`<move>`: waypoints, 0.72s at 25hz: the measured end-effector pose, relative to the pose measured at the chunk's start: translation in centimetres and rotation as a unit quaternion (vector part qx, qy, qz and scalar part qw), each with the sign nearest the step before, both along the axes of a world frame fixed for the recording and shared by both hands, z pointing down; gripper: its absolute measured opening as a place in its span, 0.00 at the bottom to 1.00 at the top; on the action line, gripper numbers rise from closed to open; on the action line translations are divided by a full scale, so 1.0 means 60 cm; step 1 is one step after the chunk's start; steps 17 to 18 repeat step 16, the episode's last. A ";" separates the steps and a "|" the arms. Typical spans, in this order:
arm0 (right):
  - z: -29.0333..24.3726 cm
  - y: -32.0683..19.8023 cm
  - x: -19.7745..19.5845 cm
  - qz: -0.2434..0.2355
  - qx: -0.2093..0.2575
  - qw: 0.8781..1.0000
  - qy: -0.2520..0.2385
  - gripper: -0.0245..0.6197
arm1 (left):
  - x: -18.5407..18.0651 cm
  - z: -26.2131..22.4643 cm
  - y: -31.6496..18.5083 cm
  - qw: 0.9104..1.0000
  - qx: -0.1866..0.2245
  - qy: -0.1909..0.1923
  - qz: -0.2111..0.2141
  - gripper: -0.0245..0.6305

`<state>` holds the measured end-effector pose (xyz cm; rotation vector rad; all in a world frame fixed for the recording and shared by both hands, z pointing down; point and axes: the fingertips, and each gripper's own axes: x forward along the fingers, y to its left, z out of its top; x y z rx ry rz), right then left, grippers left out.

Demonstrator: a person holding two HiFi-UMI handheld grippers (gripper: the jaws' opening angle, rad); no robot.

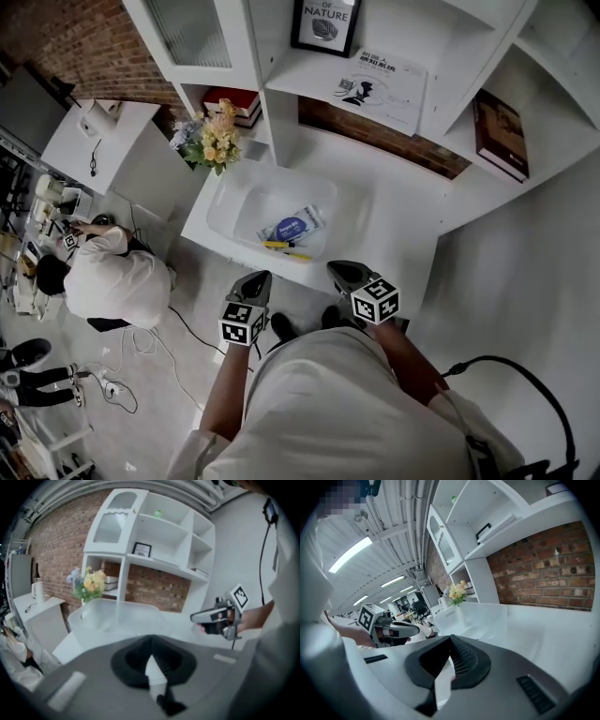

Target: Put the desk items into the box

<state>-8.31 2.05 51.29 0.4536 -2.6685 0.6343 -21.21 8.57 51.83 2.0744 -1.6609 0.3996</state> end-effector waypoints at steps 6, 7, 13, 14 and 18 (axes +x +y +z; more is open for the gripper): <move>-0.004 0.007 -0.011 -0.007 0.000 1.000 -0.001 0.04 | -0.006 -0.006 0.002 1.000 0.005 0.000 -0.001 0.04; -0.006 0.005 -0.012 -0.006 0.000 1.000 -0.002 0.04 | -0.007 -0.006 0.002 1.000 0.005 0.000 -0.003 0.04; -0.007 0.003 -0.014 -0.006 0.002 1.000 -0.001 0.04 | -0.010 -0.002 0.007 1.000 0.006 0.000 -0.009 0.04; -0.007 0.003 -0.013 -0.006 0.002 1.000 -0.001 0.04 | -0.009 -0.002 0.008 1.000 0.006 0.001 -0.009 0.04; -0.007 0.003 -0.012 -0.006 0.002 1.000 0.000 0.04 | -0.006 -0.003 0.008 1.000 0.007 0.002 -0.007 0.04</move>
